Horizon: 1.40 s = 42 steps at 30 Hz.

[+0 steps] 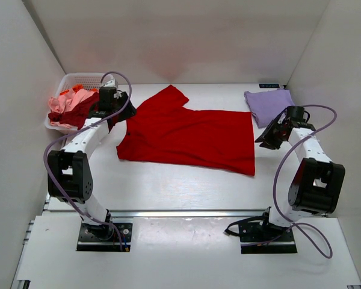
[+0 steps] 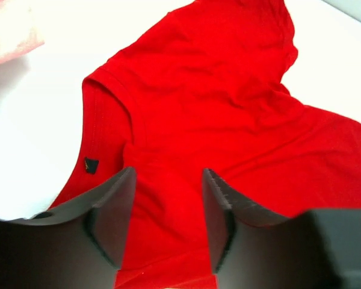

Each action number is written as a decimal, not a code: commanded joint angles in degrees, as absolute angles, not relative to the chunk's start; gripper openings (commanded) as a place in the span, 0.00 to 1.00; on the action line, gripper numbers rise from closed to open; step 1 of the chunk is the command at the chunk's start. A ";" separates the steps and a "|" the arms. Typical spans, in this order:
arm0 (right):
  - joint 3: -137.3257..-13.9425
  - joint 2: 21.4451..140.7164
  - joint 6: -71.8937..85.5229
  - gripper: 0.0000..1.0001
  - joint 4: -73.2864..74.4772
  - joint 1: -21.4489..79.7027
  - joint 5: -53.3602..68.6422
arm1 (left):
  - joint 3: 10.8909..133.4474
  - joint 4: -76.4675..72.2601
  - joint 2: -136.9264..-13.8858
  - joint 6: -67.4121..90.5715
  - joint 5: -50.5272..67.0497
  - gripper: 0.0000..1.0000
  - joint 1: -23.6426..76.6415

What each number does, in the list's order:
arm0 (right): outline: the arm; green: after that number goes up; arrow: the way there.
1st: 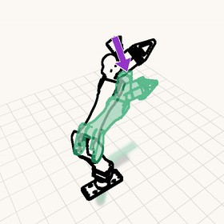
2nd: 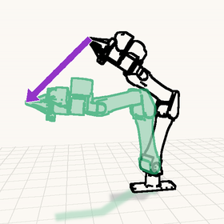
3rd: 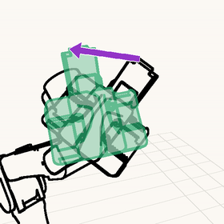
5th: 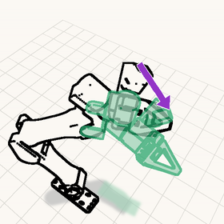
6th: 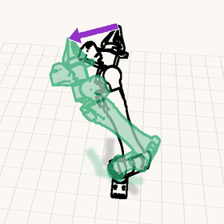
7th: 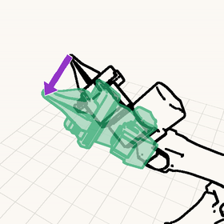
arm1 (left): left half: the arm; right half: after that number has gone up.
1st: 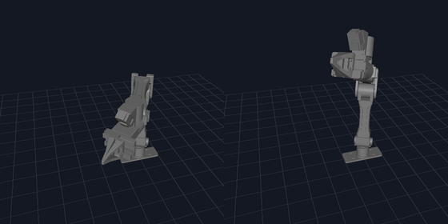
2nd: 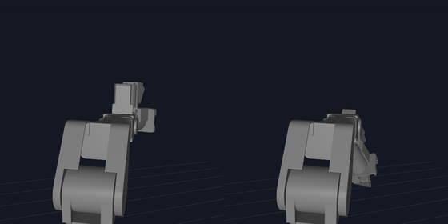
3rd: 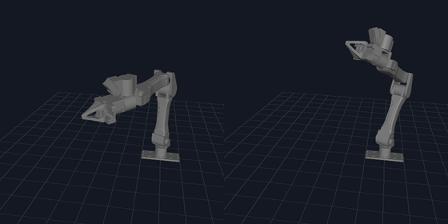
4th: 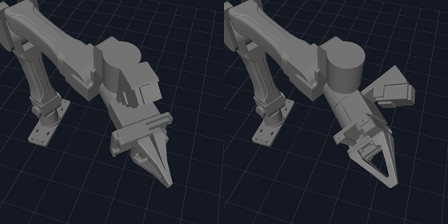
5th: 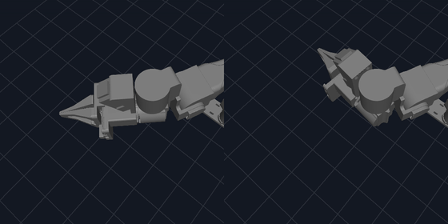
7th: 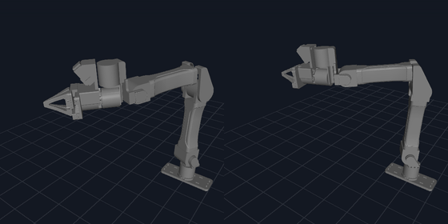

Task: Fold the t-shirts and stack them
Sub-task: Fold the flattened tshirt in 1/3 of the way

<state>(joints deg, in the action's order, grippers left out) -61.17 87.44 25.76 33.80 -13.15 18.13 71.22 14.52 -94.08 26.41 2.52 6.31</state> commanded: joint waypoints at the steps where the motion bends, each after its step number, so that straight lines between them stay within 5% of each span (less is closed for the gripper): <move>1: -60.64 86.40 25.32 0.27 32.25 -12.05 16.61 | 72.25 15.99 -92.37 25.32 2.56 0.60 6.50; 28: -59.41 95.80 21.45 0.26 36.21 -3.43 11.25 | 75.06 19.60 -109.16 27.68 0.09 0.61 11.60; 32: -59.85 96.68 21.62 0.03 36.12 -3.60 11.95 | 74.80 19.51 -109.95 27.95 0.17 0.31 11.34; 36: -60.29 96.86 20.92 0.00 36.39 -3.78 11.78 | 74.97 19.51 -108.81 27.86 0.17 0.03 10.99; 42: -61.87 94.84 21.27 0.00 37.09 -3.87 10.81 | 75.41 20.30 -105.56 27.51 0.26 0.00 10.02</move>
<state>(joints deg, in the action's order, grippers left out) -59.42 96.66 21.39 37.10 -3.81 11.53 73.14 20.01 -110.67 27.88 0.51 10.74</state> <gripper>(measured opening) 0.003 0.040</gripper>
